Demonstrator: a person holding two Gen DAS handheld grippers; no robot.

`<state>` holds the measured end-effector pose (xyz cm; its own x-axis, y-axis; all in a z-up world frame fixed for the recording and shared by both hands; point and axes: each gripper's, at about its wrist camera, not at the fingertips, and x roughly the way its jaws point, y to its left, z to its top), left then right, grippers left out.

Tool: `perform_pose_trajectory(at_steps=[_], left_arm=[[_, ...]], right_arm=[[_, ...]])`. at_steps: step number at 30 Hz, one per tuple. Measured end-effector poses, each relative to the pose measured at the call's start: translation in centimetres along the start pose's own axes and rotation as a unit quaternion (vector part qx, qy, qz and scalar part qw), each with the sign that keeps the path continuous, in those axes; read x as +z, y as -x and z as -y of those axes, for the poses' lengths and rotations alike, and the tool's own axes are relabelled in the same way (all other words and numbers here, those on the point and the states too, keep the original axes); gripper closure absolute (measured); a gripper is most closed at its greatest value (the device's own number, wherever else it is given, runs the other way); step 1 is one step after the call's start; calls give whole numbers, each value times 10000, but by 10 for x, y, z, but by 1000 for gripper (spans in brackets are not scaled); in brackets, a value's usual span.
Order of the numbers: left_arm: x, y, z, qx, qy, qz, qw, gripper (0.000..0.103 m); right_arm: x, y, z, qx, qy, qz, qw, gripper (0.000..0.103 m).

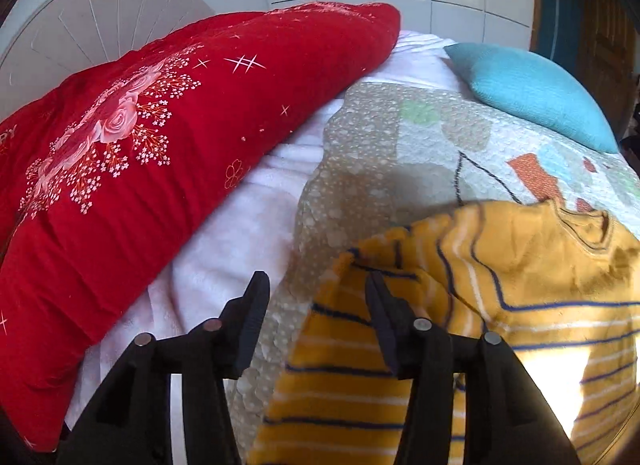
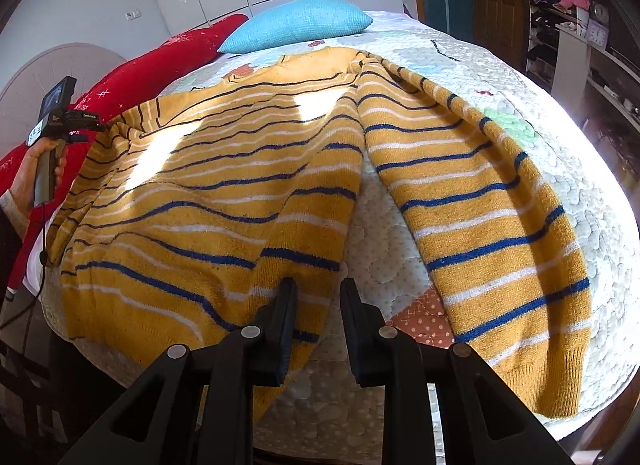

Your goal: Fold small clothes

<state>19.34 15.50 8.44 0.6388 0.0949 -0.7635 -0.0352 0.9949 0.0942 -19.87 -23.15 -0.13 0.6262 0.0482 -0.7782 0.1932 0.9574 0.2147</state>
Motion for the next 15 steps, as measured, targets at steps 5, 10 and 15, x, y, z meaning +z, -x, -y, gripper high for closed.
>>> perform_pose_trajectory(at_steps=[5,10,15], left_arm=[[-55,48,-4,-468,-251,120,9985,24],[-118,55,-11,-151,-722,-149,9972,22],[-166,56,-1,-127,-1373,-483,9893,59]], right_arm=[[2,0,1,127,-90,36,9999,69],[-4,2,2,177,-135,64,9997,63],[-8,5,6,186,-223,41,9996,62]])
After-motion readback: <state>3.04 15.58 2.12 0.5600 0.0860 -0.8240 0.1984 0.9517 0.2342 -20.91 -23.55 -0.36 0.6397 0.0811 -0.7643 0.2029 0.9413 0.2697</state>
